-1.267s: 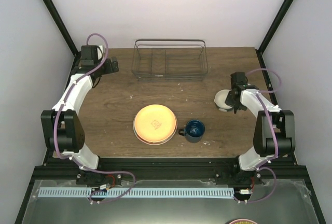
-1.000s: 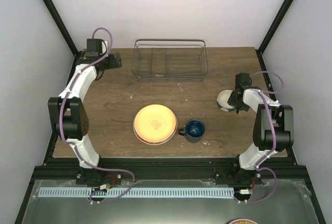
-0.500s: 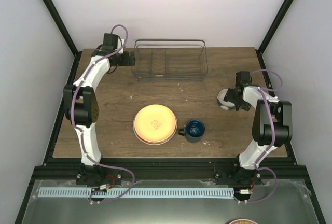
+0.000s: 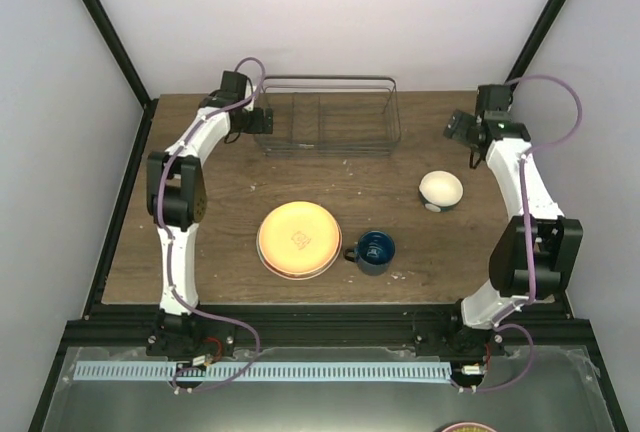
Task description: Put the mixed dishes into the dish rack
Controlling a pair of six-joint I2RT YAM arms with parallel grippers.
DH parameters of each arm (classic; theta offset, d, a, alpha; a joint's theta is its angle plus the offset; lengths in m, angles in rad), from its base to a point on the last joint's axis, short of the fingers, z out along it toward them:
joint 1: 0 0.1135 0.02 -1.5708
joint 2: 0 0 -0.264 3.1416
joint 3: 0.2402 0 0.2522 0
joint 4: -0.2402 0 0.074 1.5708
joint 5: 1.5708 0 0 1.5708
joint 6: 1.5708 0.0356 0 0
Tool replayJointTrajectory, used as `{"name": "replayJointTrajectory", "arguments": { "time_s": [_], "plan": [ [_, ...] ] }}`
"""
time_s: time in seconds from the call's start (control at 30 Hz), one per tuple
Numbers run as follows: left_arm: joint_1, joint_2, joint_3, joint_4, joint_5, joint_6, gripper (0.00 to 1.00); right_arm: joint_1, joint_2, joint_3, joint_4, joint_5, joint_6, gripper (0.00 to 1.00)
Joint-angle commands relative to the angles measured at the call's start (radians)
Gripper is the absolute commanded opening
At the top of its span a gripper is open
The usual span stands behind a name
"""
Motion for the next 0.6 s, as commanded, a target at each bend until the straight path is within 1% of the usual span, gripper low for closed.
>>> {"name": "replayJointTrajectory", "arguments": {
  "time_s": [0.0,0.17,0.33,0.43,0.57],
  "plan": [
    [-0.003,0.036,0.021,-0.021,-0.043,0.007,1.00,0.001,0.084,0.132,0.013,-0.046,-0.010,1.00],
    [-0.003,0.060,0.011,-0.018,-0.063,0.015,1.00,0.028,0.229,0.251,0.061,-0.113,-0.012,1.00],
    [-0.002,0.062,-0.023,-0.014,-0.082,0.023,1.00,0.080,0.375,0.349,0.082,-0.175,-0.039,1.00],
    [-0.002,0.057,-0.035,-0.019,-0.098,0.032,1.00,0.131,0.437,0.412,0.082,-0.191,-0.062,1.00],
    [-0.002,0.047,-0.045,-0.028,-0.124,0.047,1.00,0.186,0.488,0.456,0.097,-0.205,-0.079,1.00]
  ]
}}
